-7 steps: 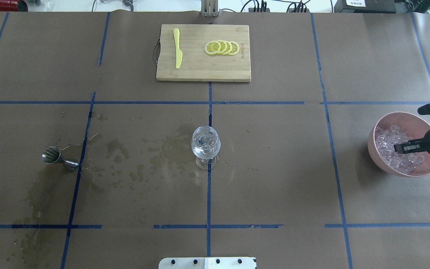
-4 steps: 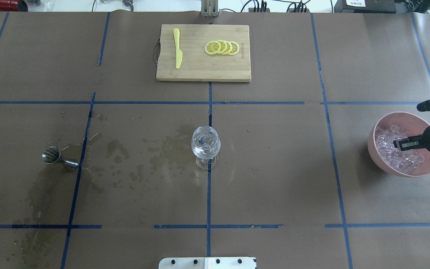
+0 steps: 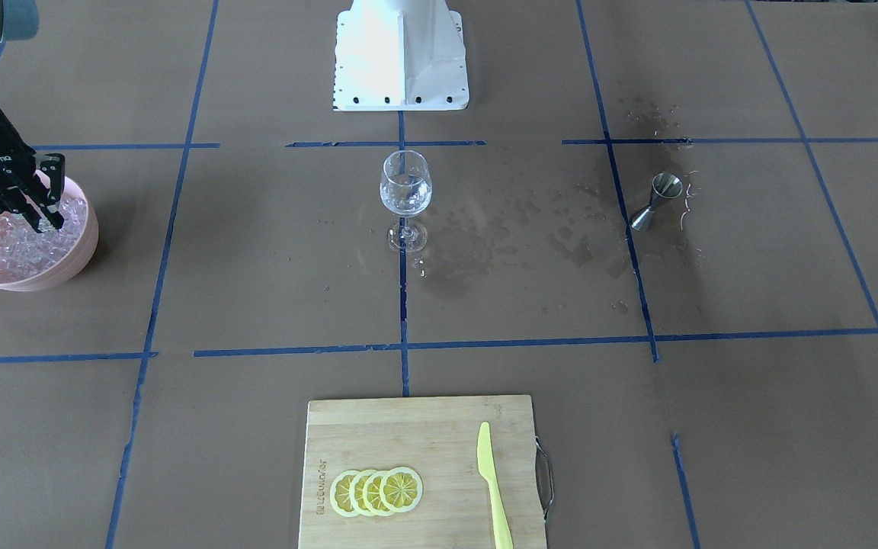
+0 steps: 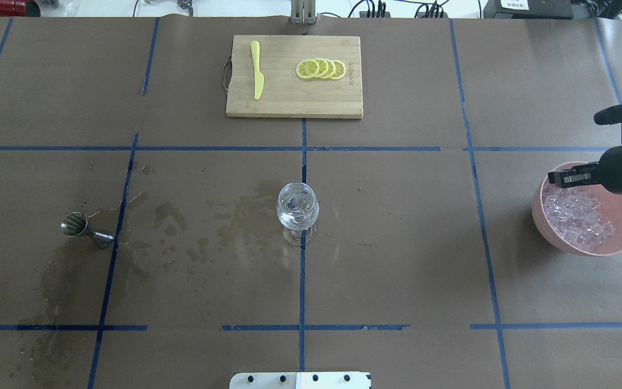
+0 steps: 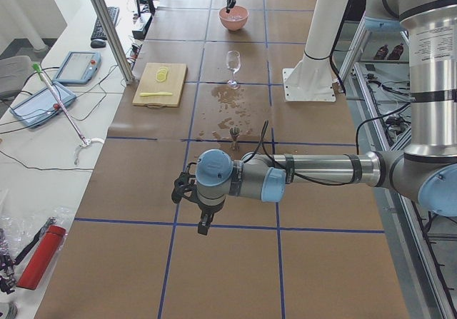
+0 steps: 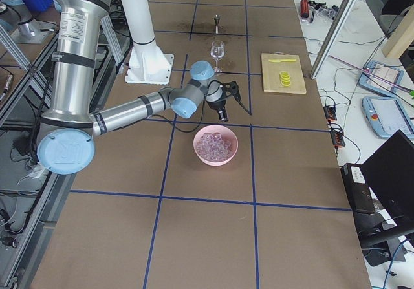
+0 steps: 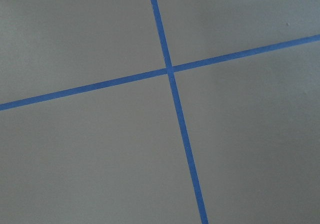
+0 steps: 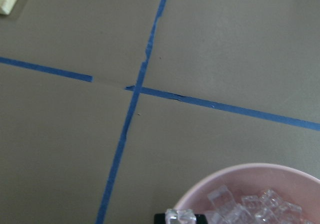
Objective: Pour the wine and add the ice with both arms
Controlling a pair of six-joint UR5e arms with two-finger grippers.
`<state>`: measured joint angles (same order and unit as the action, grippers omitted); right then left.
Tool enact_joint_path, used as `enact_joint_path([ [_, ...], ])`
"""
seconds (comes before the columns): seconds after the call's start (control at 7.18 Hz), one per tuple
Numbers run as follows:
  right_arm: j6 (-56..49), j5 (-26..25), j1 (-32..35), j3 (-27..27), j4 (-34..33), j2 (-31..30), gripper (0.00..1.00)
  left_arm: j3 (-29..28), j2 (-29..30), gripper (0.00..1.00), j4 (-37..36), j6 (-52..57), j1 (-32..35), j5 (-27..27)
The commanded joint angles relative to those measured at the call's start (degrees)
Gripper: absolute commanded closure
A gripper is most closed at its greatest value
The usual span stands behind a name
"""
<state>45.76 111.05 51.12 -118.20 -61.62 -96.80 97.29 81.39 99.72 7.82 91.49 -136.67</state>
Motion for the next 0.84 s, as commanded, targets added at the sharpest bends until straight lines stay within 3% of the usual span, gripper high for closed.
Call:
enact_joint_path([
  [0.0,5.37,-0.13,-2.32,-3.61,-18.12,14.20,1.00,0.09,0.00,0.00,0.04,0.00,0.00,0.00],
  [0.14,10.53,-2.13,-6.61,-3.18,-23.58,21.67,1.00,0.00,0.09,0.00,0.04,0.00,0.00,0.00],
  [0.28,15.19,-7.20,-12.39,-2.13,-30.77,29.75,1.00,0.00,0.09,0.00,0.04,0.00,-0.09,0.00],
  [0.42,19.41,-11.77,-16.02,1.80,-36.06,38.36,1.00,0.00,0.09,0.00,0.04,0.00,-0.09,0.00],
  [0.7,24.80,-15.32,-21.04,3.94,-37.78,45.36,1.00,0.00,0.09,0.00,0.04,0.00,-0.09,0.00],
])
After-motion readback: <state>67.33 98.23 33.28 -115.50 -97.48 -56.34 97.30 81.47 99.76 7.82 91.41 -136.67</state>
